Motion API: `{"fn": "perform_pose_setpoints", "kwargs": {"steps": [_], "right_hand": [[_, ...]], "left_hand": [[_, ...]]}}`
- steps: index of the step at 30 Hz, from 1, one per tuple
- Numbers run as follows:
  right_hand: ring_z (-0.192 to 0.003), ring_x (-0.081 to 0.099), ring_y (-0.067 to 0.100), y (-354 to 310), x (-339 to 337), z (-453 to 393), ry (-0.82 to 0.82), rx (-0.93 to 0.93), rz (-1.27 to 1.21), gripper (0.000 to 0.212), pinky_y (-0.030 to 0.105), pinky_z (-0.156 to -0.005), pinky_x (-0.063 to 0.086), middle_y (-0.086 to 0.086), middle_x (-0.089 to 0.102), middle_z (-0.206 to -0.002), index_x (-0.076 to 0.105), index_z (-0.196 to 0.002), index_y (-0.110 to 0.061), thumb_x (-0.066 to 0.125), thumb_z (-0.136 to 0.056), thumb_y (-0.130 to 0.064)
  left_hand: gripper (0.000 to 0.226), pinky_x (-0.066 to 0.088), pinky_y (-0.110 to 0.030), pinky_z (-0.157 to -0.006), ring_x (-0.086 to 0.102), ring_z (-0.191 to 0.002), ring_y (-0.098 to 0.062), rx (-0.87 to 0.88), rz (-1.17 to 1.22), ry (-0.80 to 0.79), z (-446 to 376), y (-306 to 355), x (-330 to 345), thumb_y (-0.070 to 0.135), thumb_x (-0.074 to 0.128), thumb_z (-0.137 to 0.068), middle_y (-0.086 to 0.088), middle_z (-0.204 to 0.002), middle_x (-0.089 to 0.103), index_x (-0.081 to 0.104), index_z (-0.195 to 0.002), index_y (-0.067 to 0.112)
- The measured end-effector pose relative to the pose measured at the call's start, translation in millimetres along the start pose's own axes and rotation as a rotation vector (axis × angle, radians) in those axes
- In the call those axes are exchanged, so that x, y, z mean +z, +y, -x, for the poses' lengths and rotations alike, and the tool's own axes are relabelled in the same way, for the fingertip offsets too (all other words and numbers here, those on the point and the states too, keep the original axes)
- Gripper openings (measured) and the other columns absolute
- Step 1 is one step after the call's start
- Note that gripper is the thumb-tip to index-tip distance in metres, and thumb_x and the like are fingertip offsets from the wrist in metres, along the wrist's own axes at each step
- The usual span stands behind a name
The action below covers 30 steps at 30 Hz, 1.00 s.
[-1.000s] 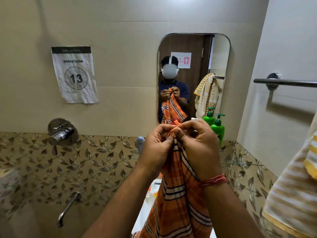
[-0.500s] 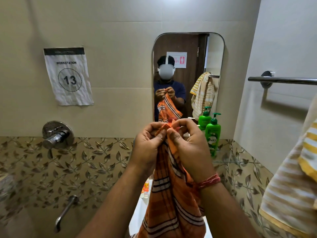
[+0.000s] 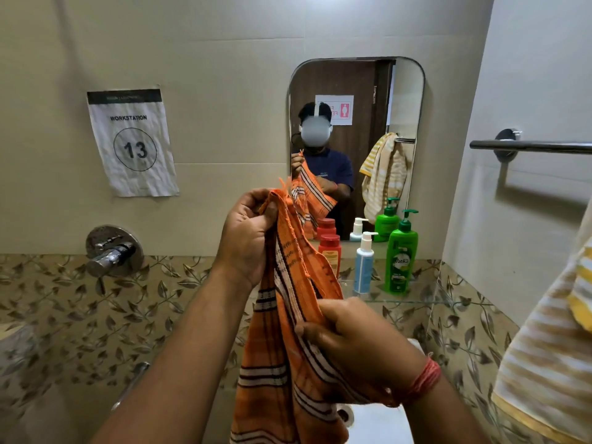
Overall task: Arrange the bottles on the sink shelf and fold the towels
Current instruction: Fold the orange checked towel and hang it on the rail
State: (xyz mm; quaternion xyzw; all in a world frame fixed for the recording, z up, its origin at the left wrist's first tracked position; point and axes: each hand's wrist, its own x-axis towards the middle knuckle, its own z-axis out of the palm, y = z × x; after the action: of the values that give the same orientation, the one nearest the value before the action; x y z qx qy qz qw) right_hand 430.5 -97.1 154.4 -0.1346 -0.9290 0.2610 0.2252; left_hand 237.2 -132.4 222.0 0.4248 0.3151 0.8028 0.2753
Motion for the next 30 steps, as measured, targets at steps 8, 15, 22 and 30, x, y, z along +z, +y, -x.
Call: {"fn": "perform_pose_setpoints", "kwargs": {"steps": [8,15,22,30], "right_hand": [[-0.092,0.069,0.013,19,-9,15,-0.297,0.155,-0.101,0.022,0.039,-0.084,0.058,-0.002,0.071,-0.103,0.069,-0.102,-0.024,0.060,-0.095,-0.042],[-0.089,0.067,0.012,20,-28,23,-0.273,0.272,0.151,0.025,0.039,-0.085,0.057,-0.004,0.070,-0.099,0.069,-0.102,-0.025,0.056,-0.096,-0.045],[-0.085,0.061,0.005,11,-34,29,-0.092,0.195,0.518,0.016,0.024,-0.075,0.053,-0.012,0.064,-0.093,0.063,-0.099,-0.034,0.052,-0.096,-0.045],[-0.072,0.048,-0.002,16,-56,36,0.263,-0.023,0.518,0.034,0.014,-0.062,0.041,-0.021,0.050,-0.079,0.062,-0.082,-0.030,0.043,-0.089,-0.057]], "left_hand": [[0.020,0.059,-0.028,-0.060,0.072,-0.070,-0.016,0.081,0.009,0.148,-18,20,-17,-0.001,0.052,-0.098,-0.004,-0.082,0.076,0.064,-0.102,0.014],[0.022,0.059,-0.028,-0.060,0.072,-0.069,-0.016,0.105,0.006,0.202,-21,21,-36,-0.003,0.053,-0.097,-0.004,-0.081,0.075,0.066,-0.098,0.015],[0.025,0.058,-0.027,-0.060,0.072,-0.070,-0.015,0.134,-0.015,0.274,-25,21,-45,-0.004,0.052,-0.096,-0.002,-0.082,0.076,0.067,-0.102,0.016],[0.044,0.058,-0.024,-0.062,0.070,-0.071,-0.011,0.131,-0.071,0.454,-33,20,-55,-0.019,0.041,-0.089,0.003,-0.078,0.074,0.066,-0.096,0.016]]}}
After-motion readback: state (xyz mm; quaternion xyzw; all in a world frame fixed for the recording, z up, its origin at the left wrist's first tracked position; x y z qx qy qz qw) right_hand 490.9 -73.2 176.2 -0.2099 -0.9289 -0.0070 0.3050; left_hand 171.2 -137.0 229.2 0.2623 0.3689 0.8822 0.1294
